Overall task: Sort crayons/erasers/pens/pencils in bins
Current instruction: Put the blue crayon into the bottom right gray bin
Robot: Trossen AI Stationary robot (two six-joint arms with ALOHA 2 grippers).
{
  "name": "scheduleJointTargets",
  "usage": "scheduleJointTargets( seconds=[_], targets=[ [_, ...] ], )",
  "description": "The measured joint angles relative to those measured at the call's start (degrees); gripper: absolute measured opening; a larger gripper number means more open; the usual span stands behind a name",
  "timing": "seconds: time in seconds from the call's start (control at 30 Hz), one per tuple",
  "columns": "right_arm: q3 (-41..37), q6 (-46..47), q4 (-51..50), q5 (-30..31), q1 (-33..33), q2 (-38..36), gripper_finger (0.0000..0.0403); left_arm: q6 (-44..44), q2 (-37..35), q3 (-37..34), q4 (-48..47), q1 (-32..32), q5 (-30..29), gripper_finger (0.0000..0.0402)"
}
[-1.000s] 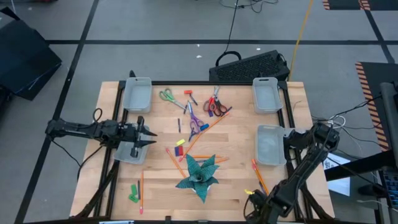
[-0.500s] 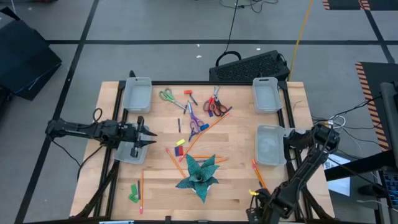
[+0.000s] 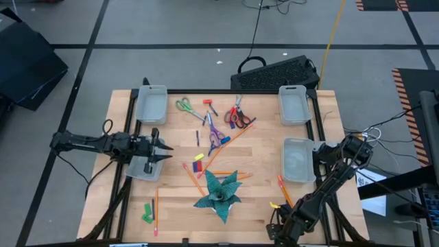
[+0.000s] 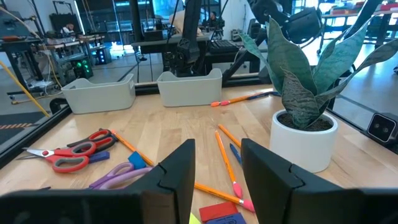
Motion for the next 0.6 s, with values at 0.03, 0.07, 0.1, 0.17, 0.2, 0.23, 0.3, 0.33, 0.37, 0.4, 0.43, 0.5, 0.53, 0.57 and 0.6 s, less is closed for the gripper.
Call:
scheduleJointTargets(
  seconds=[0.03, 0.07, 0.1, 0.17, 0.2, 0.23, 0.3, 0.33, 0.37, 0.4, 0.43, 0.5, 0.53, 0.57, 0.6],
  targets=[
    [0.0, 0.05, 0.05, -0.08, -0.15, 0.0, 0.0191, 0.0, 0.0, 0.0, 0.01, 0.0, 0.01, 0.0134],
    [0.0, 0.12, 0.07, -0.22, -0.22, 0.0, 0.019, 0.0, 0.0, -0.01, 0.01, 0.0, 0.01, 0.0134],
    [0.0, 0.15, 0.01, -0.26, -0.31, 0.0, 0.0189, 0.0, 0.0, -0.01, 0.01, 0.0, 0.01, 0.0134],
    [0.0, 0.15, -0.93, -0.32, -0.64, -0.01, 0.0186, 0.0, 0.0, -0.01, 0.01, 0.02, 0.01, 0.0134],
    [0.0, 0.17, -1.8, -0.42, -0.89, -0.02, 0.0184, 0.0, 0.0, -0.01, 0.01, 0.0, 0.01, 0.0134],
    [0.0, 0.2, -2.65, -0.67, -1.15, -0.02, 0.0182, 0.0, 0.0, -0.01, -0.01, 0.02, 0.01, 0.0134],
    [0.0, 0.17, -4.35, -0.98, -1.92, -0.04, 0.0177, 0.0, 0.0, -0.01, 0.01, 0.0, 0.01, 0.0134],
    [0.0, 0.15, -5.06, -1.2, -2.43, -0.04, 0.0173, 0.0, 0.0, 0.0, 0.01, 0.02, 0.01, 0.0134],
    [0.0, 0.14, -5.71, -1.26, -2.88, -0.06, 0.0169, 0.0, 0.0, -0.01, -0.01, 0.01, 0.01, 0.0134],
    [0.01, 0.05, -6.18, -1.23, -3.31, -0.07, 0.0165, 0.0, 0.0, -0.01, 0.01, 0.01, 0.01, 0.0134],
    [0.0, -0.09, -6.42, -1.25, -3.76, -0.07, 0.016, 0.0, 0.0, -0.01, 0.01, 0.02, 0.01, 0.0134],
    [0.0, -0.27, -6.73, -1.21, -4.48, -0.07, 0.0148, 0.0, 0.0, -0.01, 0.0, 0.01, 0.01, 0.0134],
    [0.01, -0.33, -6.98, -1.11, -4.83, -0.07, 0.0142, 0.0, 0.0, 0.01, 0.01, 0.02, 0.01, 0.0134],
    [0.0, -0.5, -7.25, -0.9, -5.14, -0.07, 0.0136, 0.0, 0.0, 0.0, -0.01, 0.01, 0.01, 0.0134],
    [0.02, -0.67, -7.44, -0.64, -5.4, -0.09, 0.013, 0.0, 0.0, -0.01, -0.01, 0.0, 0.01, 0.0134]
  ],
)
